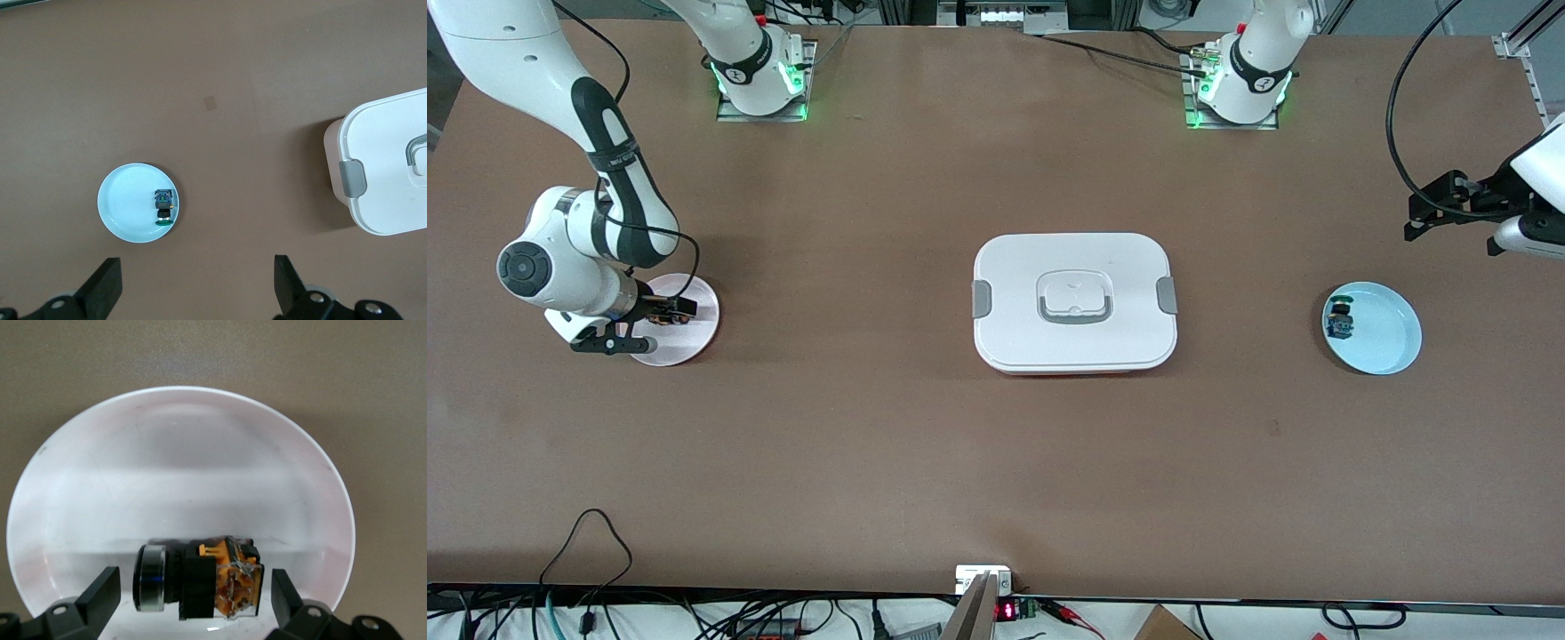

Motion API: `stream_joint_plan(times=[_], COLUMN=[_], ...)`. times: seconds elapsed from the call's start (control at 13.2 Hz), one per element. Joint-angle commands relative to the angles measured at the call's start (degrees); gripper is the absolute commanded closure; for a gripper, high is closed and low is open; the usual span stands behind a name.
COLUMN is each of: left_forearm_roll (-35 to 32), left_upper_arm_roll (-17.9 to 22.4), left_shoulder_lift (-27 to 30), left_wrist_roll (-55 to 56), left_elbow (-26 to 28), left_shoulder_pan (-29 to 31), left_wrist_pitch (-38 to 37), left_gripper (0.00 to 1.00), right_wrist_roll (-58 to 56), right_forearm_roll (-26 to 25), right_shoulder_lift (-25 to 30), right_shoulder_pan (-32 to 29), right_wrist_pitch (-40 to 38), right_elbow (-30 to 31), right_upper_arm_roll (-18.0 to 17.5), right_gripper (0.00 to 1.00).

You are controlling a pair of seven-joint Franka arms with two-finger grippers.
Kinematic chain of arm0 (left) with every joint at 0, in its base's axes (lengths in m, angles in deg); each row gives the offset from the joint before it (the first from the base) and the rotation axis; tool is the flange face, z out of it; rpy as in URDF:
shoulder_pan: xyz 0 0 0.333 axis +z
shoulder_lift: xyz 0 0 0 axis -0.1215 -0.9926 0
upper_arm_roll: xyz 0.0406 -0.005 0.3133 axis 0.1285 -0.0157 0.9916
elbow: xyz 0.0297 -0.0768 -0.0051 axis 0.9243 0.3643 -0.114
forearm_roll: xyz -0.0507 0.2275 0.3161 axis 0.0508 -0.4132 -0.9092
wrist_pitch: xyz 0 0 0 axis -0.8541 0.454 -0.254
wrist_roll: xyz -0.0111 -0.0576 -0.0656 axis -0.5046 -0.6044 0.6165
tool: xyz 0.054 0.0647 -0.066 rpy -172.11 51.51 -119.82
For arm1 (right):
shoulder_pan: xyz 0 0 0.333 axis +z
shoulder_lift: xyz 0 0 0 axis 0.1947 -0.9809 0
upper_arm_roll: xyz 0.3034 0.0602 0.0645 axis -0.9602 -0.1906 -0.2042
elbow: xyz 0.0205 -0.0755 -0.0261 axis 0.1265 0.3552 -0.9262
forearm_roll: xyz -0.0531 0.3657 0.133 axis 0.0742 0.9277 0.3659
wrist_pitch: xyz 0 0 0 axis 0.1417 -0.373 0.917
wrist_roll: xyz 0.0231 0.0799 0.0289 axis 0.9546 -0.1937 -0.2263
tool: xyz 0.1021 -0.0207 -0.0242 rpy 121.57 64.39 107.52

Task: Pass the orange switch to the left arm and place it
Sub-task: 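Lift the switch with the right gripper and carry it over the box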

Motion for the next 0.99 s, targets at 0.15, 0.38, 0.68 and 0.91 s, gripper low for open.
stream_joint_plan(times=[0.15, 0.38, 0.68, 0.91], left_forearm_roll=[0.0, 0.0, 0.0, 0.0], left_upper_arm_roll=[0.1, 0.0, 0.1, 0.0], left_shoulder_lift=[-0.7, -0.7, -0.7, -0.7], left_wrist_roll=[-0.8, -0.8, -0.8, -0.8], left_elbow=[-1.4, -1.4, -1.4, -1.4], left_shoulder_pan=[0.1, 0.1, 0.1, 0.1], left_wrist_pitch=[-0.2, -0.2, -0.2, -0.2], left_gripper=[0.0, 0.0, 0.0, 0.0], right_wrist_roll=[-1.3, -1.2, -0.5, 0.3], right_forearm_roll=[0.9, 1.0, 1.5, 3.7], right_shoulder_lift=[-0.3, -0.4, -0.5, -0.9], right_shoulder_pan=[-0.7, -1.2, -1.3, -1.4], right_wrist_pitch=[1.2, 1.2, 1.2, 0.8], right_elbow=[0.4, 0.4, 0.4, 0.1], right_upper_arm_roll=[-0.2, -0.2, -0.2, -0.2], right_gripper=[0.0, 0.0, 0.12, 0.64])
